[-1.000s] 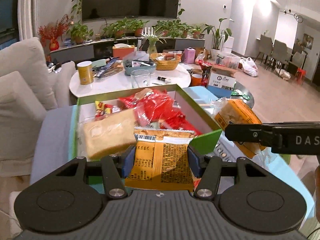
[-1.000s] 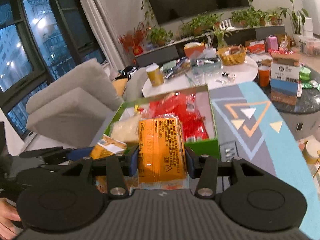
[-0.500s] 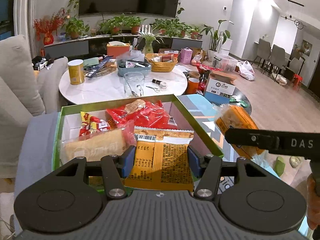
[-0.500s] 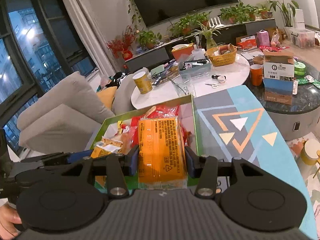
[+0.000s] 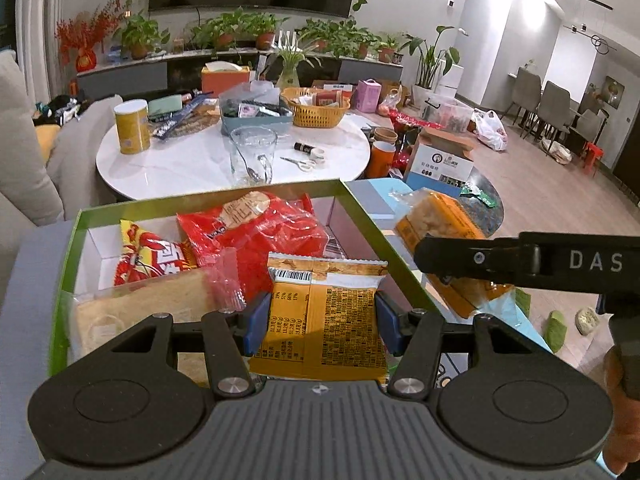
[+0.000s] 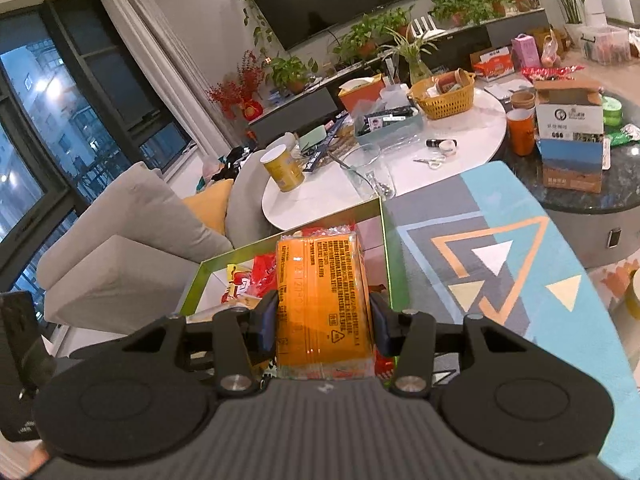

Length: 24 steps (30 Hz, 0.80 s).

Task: Organize snacks
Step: 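Carry the orange cake pack into the box with the right gripper while the left carries the yellow bag in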

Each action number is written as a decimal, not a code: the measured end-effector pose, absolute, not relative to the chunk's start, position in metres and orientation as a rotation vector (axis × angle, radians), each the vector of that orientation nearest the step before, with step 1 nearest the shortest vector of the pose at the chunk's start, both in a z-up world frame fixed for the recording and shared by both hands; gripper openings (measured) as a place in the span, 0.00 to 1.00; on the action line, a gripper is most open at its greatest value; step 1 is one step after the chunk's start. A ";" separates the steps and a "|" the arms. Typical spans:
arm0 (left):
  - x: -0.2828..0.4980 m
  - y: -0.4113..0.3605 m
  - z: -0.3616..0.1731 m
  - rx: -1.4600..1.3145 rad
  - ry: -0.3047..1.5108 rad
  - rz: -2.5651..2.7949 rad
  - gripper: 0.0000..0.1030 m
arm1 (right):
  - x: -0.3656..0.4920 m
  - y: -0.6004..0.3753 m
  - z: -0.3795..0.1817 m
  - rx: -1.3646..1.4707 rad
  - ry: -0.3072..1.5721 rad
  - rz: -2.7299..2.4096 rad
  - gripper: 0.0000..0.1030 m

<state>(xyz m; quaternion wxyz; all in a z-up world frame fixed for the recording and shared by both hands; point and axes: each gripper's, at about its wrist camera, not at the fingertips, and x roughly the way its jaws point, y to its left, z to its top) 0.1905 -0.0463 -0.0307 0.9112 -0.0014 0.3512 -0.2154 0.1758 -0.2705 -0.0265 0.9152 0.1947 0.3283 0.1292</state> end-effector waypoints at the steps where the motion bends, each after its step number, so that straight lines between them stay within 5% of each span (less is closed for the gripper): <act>1: 0.193 -0.047 -0.033 -0.004 0.729 -0.443 0.51 | 0.178 -0.270 -0.028 0.400 0.682 0.263 0.52; 24: 0.200 -0.034 -0.034 -0.045 0.760 -0.439 0.52 | 0.190 -0.264 -0.031 0.382 0.703 0.228 0.59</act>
